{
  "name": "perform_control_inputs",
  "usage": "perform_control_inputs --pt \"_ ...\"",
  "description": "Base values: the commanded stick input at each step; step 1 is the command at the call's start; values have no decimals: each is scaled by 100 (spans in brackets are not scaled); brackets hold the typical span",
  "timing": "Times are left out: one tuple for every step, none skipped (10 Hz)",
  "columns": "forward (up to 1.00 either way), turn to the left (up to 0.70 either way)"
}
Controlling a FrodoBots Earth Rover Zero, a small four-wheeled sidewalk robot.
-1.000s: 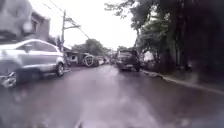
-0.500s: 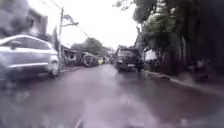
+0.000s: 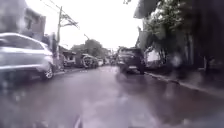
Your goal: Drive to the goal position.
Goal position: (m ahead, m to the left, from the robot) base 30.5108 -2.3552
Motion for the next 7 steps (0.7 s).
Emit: perform_control_inputs --pt "100 0" --pt "100 0" --pt "100 0" --pt "100 0" --pt "100 0" --pt "100 0" --pt "100 0"
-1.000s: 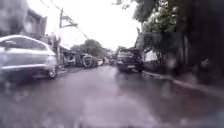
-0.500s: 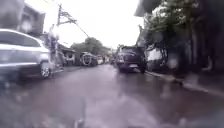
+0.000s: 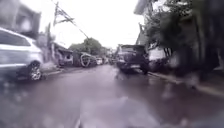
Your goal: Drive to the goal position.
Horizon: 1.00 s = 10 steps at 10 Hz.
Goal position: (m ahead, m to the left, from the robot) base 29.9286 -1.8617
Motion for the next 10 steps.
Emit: perform_control_inputs --pt "100 0" --pt "100 0" --pt "100 0" --pt "100 0" --pt "100 0" --pt "100 0" --pt "100 0" --pt "100 0" --pt "100 0" --pt "100 23"
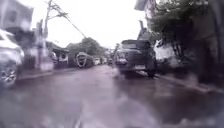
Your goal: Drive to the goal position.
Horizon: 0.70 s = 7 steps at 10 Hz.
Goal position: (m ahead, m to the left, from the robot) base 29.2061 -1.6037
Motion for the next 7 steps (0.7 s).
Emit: perform_control_inputs --pt "100 27" --pt "100 27" --pt "100 27" --pt "100 12" --pt "100 0" --pt "100 0" --pt "100 0"
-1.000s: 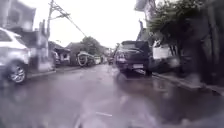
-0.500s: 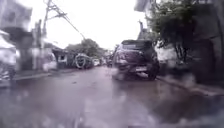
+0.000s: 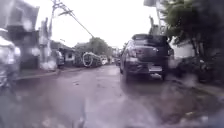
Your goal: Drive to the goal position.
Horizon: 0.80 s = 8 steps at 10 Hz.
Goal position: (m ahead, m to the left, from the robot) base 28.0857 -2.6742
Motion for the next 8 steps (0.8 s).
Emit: perform_control_inputs --pt "100 0" --pt "100 0" --pt "100 0" --pt "100 0" --pt "100 0" --pt "100 0" --pt "100 0" --pt "100 0"
